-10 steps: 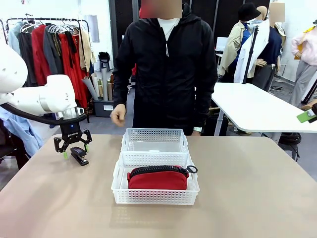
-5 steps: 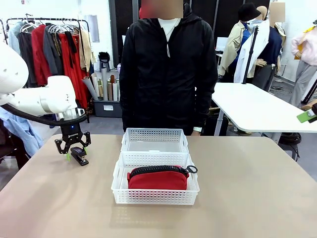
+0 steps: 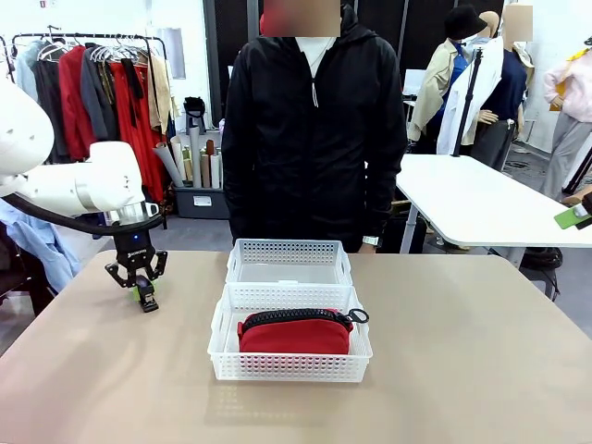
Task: Distribute items into two baskets.
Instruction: Pick up the Stapler that the person points to.
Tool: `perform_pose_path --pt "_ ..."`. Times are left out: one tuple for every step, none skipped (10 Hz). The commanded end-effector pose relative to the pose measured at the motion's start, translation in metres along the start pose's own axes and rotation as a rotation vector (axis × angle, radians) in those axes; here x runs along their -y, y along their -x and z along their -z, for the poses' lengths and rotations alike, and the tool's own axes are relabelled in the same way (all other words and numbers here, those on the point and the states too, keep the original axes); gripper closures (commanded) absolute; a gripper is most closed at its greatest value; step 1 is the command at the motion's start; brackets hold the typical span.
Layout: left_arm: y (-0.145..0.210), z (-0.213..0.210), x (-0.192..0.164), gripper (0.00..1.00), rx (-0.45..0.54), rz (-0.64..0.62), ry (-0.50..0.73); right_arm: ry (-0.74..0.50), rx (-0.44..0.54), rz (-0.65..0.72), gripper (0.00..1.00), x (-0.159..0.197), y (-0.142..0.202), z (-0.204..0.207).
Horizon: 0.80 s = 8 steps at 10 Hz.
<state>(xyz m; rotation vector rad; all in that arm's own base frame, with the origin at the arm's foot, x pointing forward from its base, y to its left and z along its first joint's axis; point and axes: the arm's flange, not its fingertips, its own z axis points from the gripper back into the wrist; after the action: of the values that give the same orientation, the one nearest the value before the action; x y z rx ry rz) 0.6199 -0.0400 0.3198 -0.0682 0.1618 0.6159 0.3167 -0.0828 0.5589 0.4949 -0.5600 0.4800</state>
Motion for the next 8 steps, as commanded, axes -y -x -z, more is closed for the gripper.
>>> perform_pose_path --pt "0.0005 0.0027 -0.0026 0.84 -0.016 0.009 0.003 0.002 -0.002 -0.002 0.0 -0.0009 -0.0021 -0.0012" --pt "0.0011 0.003 -0.0026 0.84 -0.015 0.024 0.002 0.002 -0.002 -0.002 0.0 -0.0009 -0.0021 -0.0012" --pt "0.0009 0.0038 -0.0027 0.84 -0.009 0.026 0.002 0.002 -0.002 -0.002 0.0 -0.0009 -0.0021 -0.0012" --pt "0.0012 0.0041 -0.003 0.84 -0.009 0.031 0.003 0.002 -0.002 -0.002 0.0 -0.0009 -0.0021 -0.0012" --pt "0.001 0.0048 -0.0036 0.84 -0.01 0.035 0.002 0.002 -0.002 -0.002 0.0 -0.0009 -0.0021 -0.0012" --pt "0.0014 0.0048 -0.0039 0.84 -0.014 0.039 0.003 0.002 -0.002 -0.002 0.0 -0.0009 -0.0021 -0.0012" --pt "0.0012 0.0049 -0.0043 0.84 -0.015 0.042 0.004 0.002 -0.002 -0.002 0.0 -0.0009 -0.0021 -0.0012" --pt "0.0012 0.0048 -0.0049 0.84 -0.02 0.051 0.006 0.002 -0.002 -0.002 0.0 -0.0009 -0.0021 -0.0012"
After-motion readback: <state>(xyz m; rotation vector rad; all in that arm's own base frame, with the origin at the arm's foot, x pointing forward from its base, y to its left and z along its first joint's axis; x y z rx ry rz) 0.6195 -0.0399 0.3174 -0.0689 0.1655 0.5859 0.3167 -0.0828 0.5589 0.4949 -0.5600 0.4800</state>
